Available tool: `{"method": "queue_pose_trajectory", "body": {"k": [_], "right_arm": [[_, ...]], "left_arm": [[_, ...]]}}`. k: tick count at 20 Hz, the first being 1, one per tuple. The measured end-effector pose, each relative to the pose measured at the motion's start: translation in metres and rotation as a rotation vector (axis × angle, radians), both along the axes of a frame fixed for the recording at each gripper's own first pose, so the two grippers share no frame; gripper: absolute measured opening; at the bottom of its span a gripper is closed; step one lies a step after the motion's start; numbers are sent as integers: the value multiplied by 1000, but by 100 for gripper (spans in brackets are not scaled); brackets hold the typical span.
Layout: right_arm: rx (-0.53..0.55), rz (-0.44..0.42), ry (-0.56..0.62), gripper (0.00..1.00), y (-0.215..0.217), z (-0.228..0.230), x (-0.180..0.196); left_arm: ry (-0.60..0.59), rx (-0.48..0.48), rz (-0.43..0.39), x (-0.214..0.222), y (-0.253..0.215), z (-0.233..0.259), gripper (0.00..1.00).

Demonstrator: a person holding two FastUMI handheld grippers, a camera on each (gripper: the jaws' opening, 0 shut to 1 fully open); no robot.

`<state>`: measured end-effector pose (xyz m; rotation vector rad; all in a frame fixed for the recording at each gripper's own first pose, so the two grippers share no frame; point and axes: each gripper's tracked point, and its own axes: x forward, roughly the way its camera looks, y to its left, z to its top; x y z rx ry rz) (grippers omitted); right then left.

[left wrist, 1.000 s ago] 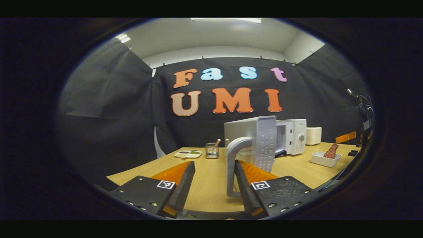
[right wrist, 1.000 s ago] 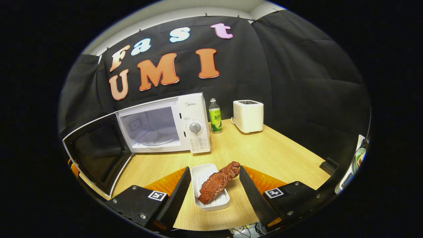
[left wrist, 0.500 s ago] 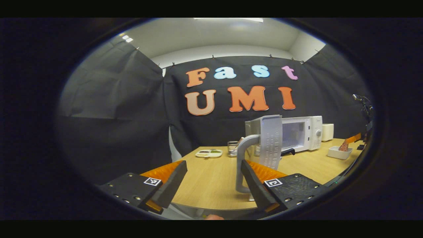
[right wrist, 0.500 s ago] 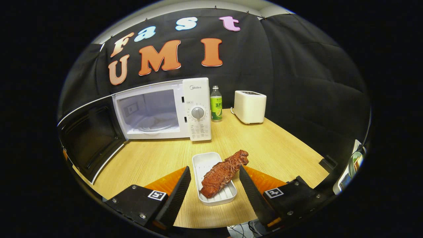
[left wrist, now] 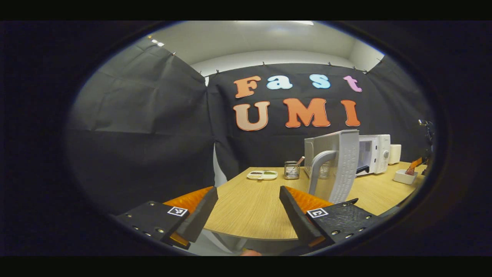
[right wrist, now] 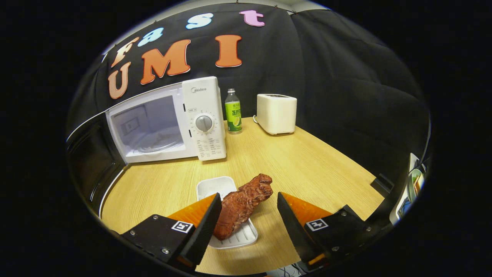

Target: Open the microwave oven with the left hand, put the food in, and close the microwave oven.

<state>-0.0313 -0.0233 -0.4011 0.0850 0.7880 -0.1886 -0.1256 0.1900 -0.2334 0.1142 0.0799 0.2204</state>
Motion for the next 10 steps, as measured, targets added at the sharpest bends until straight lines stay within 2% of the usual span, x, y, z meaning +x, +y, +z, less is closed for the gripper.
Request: {"method": "queue_pose_trajectory", "body": {"k": [2,7,9,10], "right_arm": [[46,-18,10,88,-3,-9,7],[247,-86,-2,59,-1,-11,17],[332,-90,-26,46,6,-8,20],[384,-84,-45,42,13,-5,22]], "left_arm": [[-6,2,0,2,-2,3,95],[1,-10,5,7,2,3,95],[8,-18,8,10,2,0,95],[10,-25,8,11,1,1,95]]}}
